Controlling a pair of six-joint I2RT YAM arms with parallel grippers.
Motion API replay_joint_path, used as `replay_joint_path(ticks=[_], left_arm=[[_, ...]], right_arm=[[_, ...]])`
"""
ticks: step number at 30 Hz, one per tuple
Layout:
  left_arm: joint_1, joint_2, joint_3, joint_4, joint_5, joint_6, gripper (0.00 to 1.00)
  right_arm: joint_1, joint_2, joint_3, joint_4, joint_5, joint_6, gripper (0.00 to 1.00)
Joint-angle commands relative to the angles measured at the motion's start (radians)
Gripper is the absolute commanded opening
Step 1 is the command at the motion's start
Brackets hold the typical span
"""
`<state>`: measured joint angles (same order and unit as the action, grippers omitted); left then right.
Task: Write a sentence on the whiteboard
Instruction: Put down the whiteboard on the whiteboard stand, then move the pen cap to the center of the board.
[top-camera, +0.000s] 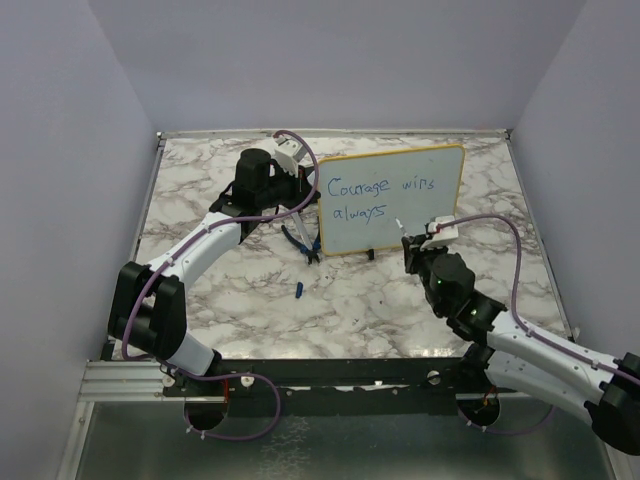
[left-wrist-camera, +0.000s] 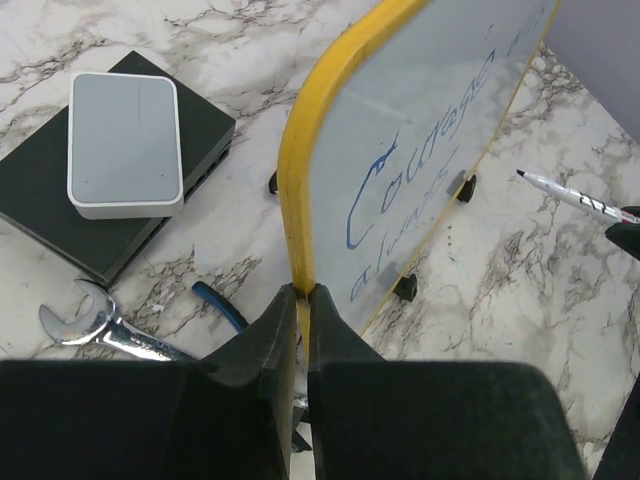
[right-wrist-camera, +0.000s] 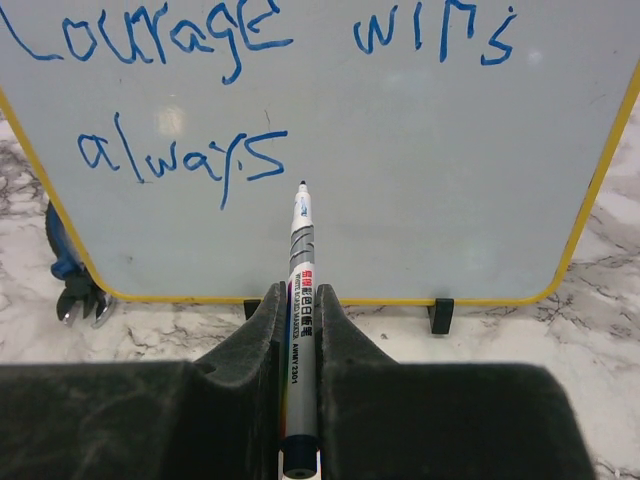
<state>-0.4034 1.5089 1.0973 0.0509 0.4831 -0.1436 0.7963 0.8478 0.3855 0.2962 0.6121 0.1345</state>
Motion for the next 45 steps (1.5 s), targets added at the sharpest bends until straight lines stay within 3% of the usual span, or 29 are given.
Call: replay_joint_path(ticks=[1, 7, 13, 23, 31, 37, 45], left_arm=[[-0.004, -0.036, 0.003, -0.005, -0.001, -0.017, 0.13], [-0.005, -0.066, -0.007, -0.012, -0.070, -0.042, 0.59], [-0.005, -0.141, -0.055, -0.045, -0.134, -0.042, 0.79], [-0.030, -0.360, -0.235, -0.240, -0.303, -0.096, 0.80], [-0.198, -0.420, -0.389, -0.396, -0.532, -0.313, 0.73], [-0.256, -0.419, -0.490, -0.391, -0.520, -0.487, 0.72], [-0.263, -0.404, -0.584, -0.240, -0.434, -0.561, 0.72]], right_arm=[[-0.007, -0.067, 0.039, -0.166, -0.051, 0.067, 0.01], [-0.006, -0.045, 0.154, -0.293, -0.131, 0.070, 0.01], [-0.006, -0.087, 0.180, -0.357, -0.213, 0.085, 0.01], [-0.006, -0.118, 0.157, -0.371, -0.279, 0.110, 0.01], [-0.006, -0.143, 0.147, -0.405, -0.297, 0.133, 0.01], [-0.006, -0.164, 0.127, -0.409, -0.301, 0.150, 0.01], [-0.006, -0.177, 0.105, -0.399, -0.304, 0.157, 0.01]])
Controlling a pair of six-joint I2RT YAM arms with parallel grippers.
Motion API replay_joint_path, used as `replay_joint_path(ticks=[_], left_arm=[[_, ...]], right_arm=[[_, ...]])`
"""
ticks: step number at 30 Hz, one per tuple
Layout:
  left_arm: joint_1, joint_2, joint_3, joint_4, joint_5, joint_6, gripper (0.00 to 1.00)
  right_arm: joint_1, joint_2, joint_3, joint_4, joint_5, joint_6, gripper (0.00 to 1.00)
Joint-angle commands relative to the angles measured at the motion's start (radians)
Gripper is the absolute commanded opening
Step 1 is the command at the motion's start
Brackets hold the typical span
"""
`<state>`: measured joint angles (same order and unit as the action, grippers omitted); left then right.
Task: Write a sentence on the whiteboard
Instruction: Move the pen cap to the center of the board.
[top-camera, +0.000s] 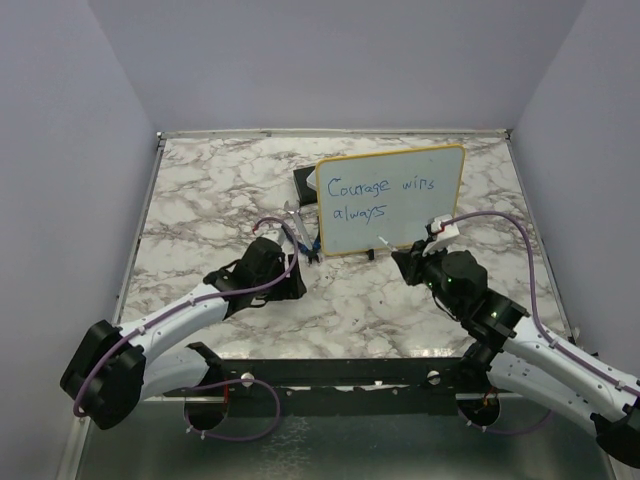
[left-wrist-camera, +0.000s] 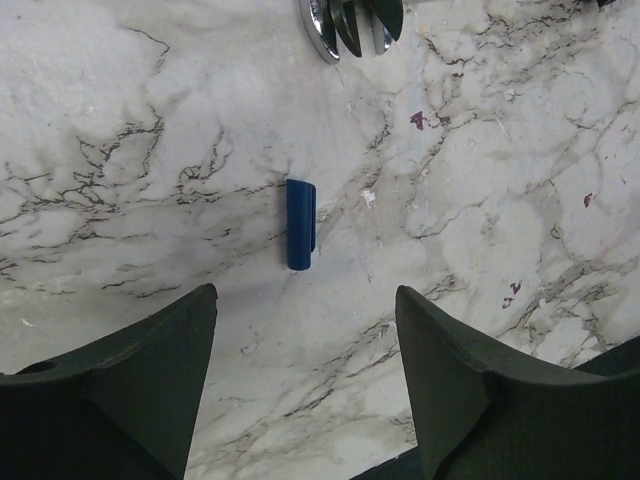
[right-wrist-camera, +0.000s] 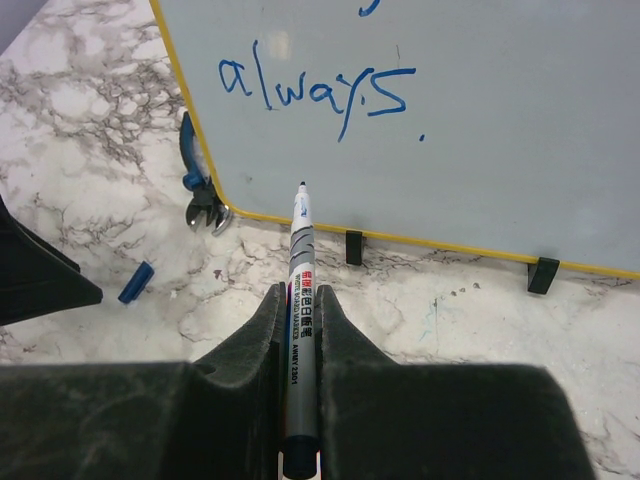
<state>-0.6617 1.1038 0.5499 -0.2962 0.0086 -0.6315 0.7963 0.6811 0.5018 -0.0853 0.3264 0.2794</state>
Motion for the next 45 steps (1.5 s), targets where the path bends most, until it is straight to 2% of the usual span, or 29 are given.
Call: replay_joint_path(ticks=[1, 10, 16, 29, 45], left_arm=[[-0.006, 0.008, -0.047, 0.133, 0.048, -0.076, 0.72], [-0.005, 0.136, -0.065, 0.258, 0.093, -0.064, 0.69], [-0.007, 0.155, -0.071, 0.293, 0.119, -0.081, 0.63], [-0.022, 0.184, -0.076, 0.292, 0.142, -0.102, 0.63], [-0.091, 0.330, -0.009, 0.494, 0.124, -0.132, 0.63]], right_arm=[[-0.006, -0.012, -0.012, -0.015, -0.018, 0.011, 0.01], [-0.007, -0.018, -0.014, -0.011, -0.019, 0.005, 0.01], [-0.007, -0.030, -0.019, -0.010, -0.012, 0.004, 0.01], [-0.006, -0.018, -0.016, -0.004, -0.009, 0.003, 0.01], [-0.006, -0.026, -0.016, -0.010, -0.002, 0.000, 0.01]])
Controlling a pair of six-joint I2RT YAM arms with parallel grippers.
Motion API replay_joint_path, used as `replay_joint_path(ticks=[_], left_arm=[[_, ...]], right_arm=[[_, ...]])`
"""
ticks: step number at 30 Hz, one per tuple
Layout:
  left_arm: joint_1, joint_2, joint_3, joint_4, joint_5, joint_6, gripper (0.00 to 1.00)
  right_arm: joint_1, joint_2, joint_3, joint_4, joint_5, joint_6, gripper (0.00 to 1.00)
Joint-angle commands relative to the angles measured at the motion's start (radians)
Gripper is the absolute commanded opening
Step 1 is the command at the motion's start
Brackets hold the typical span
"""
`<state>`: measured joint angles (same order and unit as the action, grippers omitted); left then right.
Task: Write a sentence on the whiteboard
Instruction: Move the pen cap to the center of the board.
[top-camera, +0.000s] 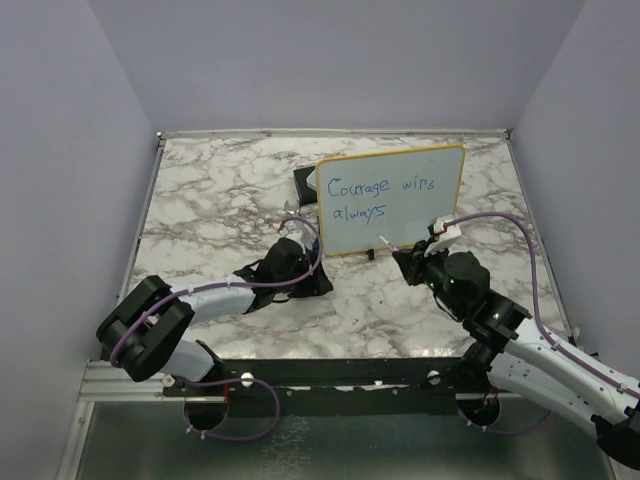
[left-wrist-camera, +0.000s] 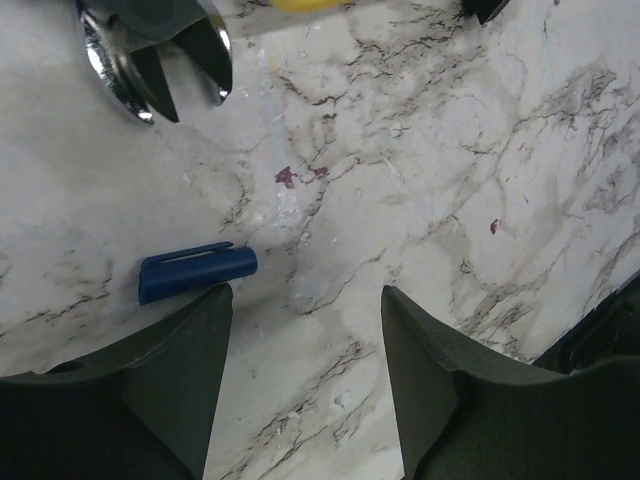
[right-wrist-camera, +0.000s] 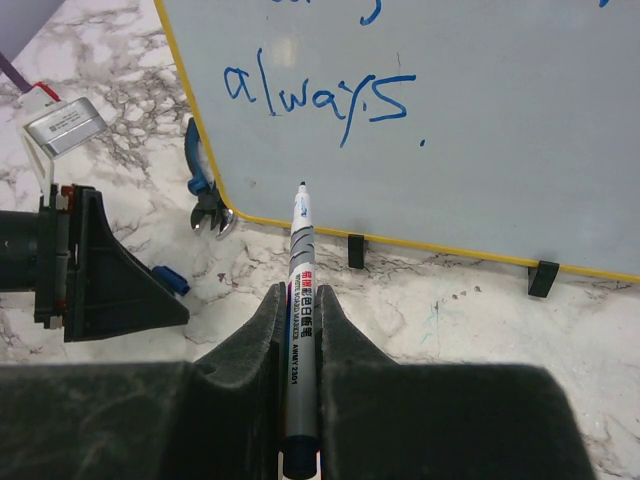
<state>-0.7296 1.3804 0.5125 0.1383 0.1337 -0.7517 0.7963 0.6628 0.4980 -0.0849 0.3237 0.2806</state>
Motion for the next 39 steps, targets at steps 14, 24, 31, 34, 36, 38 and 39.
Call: replay_joint_path(ticks=[14, 24, 31, 34, 36, 38, 39], left_arm=[[-0.046, 0.044, 0.079, 0.111, 0.022, 0.056, 0.63], [-0.039, -0.068, 0.241, -0.240, 0.087, 0.452, 0.66], [-0.009, -0.001, 0.336, -0.390, 0.109, 0.733, 0.65], [-0.009, 0.051, 0.369, -0.425, 0.124, 0.813, 0.62], [-0.009, 0.083, 0.390, -0.459, 0.131, 0.856, 0.60], [-0.009, 0.108, 0.398, -0.483, 0.127, 0.883, 0.58], [-0.009, 0.112, 0.395, -0.485, 0.125, 0.888, 0.58]], right_arm=[[-0.006, -0.011, -0.013, -0.009, 0.008, -0.001, 0.01], [-0.007, -0.017, -0.015, -0.009, 0.011, 0.000, 0.01], [-0.006, -0.017, -0.015, -0.011, 0.012, -0.001, 0.01], [-0.007, -0.020, -0.014, -0.015, 0.014, -0.001, 0.01], [-0.006, -0.024, -0.014, -0.015, 0.014, -0.002, 0.01], [-0.006, -0.028, -0.014, -0.016, 0.015, -0.002, 0.01], [-0.006, -0.030, -0.015, -0.017, 0.017, -0.002, 0.01]])
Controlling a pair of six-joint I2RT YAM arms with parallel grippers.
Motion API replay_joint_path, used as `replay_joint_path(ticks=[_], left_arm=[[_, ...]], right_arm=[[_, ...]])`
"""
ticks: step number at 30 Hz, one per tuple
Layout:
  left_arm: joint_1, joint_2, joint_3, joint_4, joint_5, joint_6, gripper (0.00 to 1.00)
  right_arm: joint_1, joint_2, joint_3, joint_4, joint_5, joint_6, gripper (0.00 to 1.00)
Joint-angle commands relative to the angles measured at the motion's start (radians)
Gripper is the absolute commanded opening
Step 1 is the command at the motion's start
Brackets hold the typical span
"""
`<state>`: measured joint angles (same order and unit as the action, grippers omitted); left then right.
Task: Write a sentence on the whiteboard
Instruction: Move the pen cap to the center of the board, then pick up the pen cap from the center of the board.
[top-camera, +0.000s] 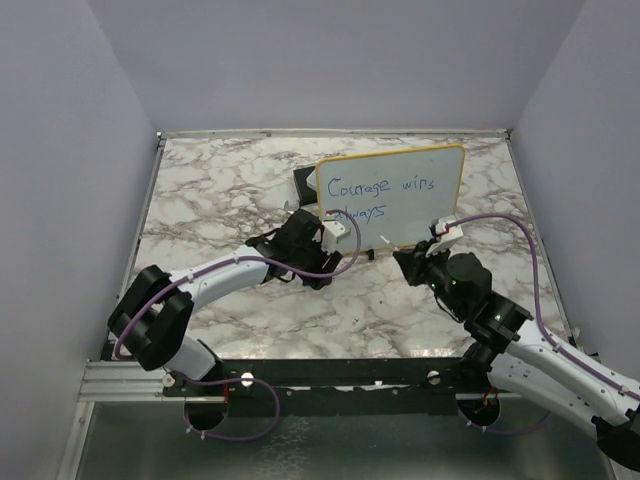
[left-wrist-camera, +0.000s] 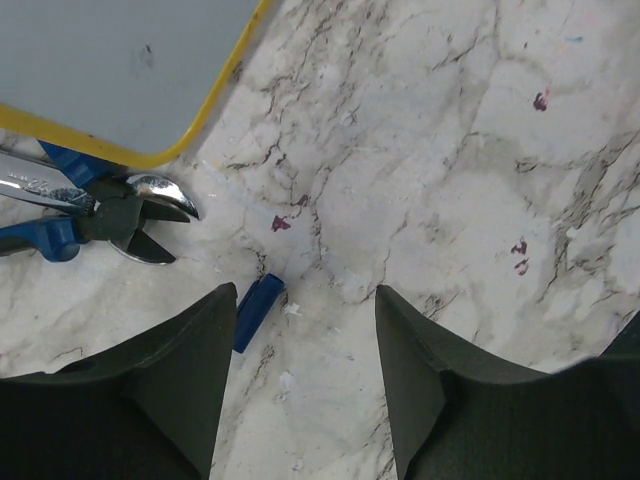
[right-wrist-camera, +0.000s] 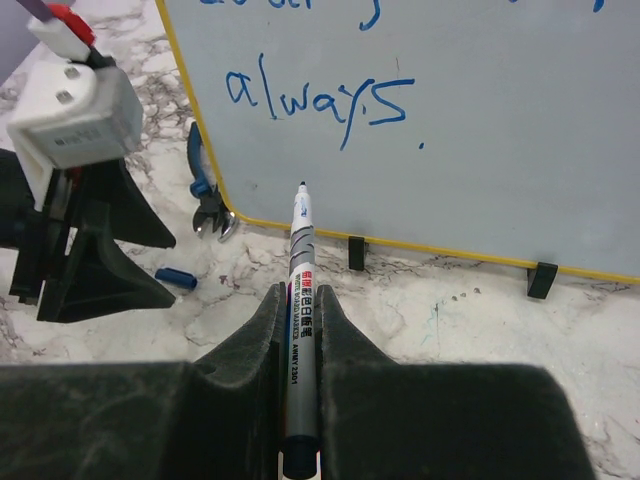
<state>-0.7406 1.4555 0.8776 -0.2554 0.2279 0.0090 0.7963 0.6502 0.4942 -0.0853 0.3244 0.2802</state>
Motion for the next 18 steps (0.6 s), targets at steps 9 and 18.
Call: replay_joint_path(ticks=[9, 18], left_arm=[[0.000, 0.142, 0.017, -0.085, -0.021, 0.128, 0.51], [-0.021, 0.141, -0.011, -0.085, -0.073, 0.086, 0.42]], right_arm=[[-0.006, -0.031, -0.013, -0.016, 0.018, -0.002, 0.01], [-0.006, -0.039, -0.015, -0.018, 0.024, 0.000, 0.01]])
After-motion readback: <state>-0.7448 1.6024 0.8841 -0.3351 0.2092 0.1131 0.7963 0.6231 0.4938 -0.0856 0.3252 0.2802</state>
